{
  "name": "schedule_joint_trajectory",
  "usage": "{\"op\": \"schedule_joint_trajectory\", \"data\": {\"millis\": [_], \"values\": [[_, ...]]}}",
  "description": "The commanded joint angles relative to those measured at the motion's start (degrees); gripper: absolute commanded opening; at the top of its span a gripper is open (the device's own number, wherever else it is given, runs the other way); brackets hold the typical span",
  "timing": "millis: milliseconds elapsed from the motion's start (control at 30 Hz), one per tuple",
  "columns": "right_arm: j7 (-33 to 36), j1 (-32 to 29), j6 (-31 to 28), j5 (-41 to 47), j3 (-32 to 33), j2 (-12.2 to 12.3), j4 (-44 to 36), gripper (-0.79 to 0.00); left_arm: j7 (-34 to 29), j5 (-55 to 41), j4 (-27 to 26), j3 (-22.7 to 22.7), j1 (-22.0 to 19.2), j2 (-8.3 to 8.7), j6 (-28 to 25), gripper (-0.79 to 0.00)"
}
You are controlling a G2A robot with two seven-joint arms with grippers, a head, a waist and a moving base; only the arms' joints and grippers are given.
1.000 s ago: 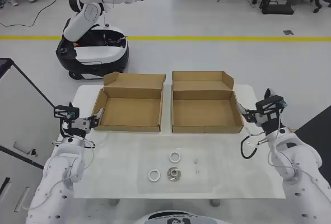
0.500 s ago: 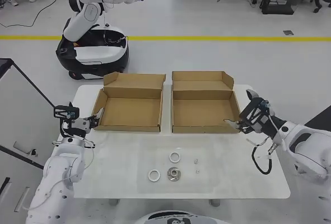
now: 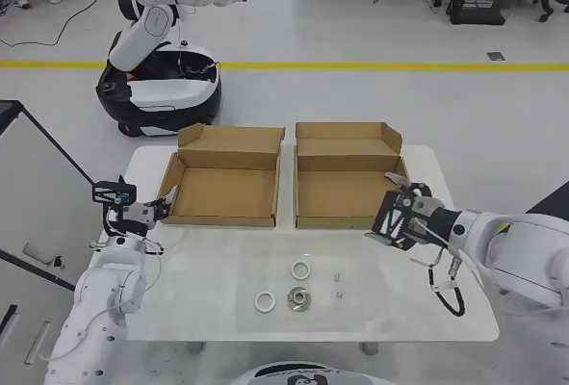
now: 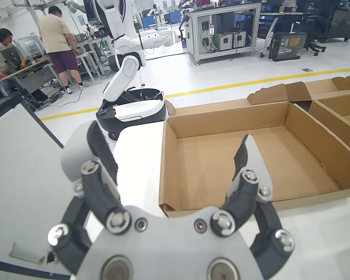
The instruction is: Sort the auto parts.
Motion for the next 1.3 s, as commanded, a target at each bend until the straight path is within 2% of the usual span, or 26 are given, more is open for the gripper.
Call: {"op": "schedule_joint_trajectory", "data": {"millis": [0,233,500,667,933,1267], "values": [[0.61,0.38,0.60,0.33,-1.70,1.67,-0.54,0.000,0.00,0.00,0.00,0.00,0.00,0.00,0.00,0.000],[3.64,6.03,3.62,3.56,-8.56,9.29,-0.60,0.000,0.00,0.00,0.00,0.00,0.00,0.00,0.00,0.000],[9.36,17.64,9.35,13.49,-19.48,17.35,-0.60,0.000,0.00,0.00,0.00,0.00,0.00,0.00,0.00,0.000],[12.03,25.70,12.01,19.52,-27.80,20.84,-0.60,0.000,0.00,0.00,0.00,0.00,0.00,0.00,0.00,0.000],[15.37,38.44,15.36,26.21,-41.88,24.81,-0.60,0.000,0.00,0.00,0.00,0.00,0.00,0.00,0.00,0.000],[17.56,47.64,17.57,32.32,-53.63,26.74,-0.52,0.000,0.00,0.00,0.00,0.00,0.00,0.00,0.00,0.000]]}}
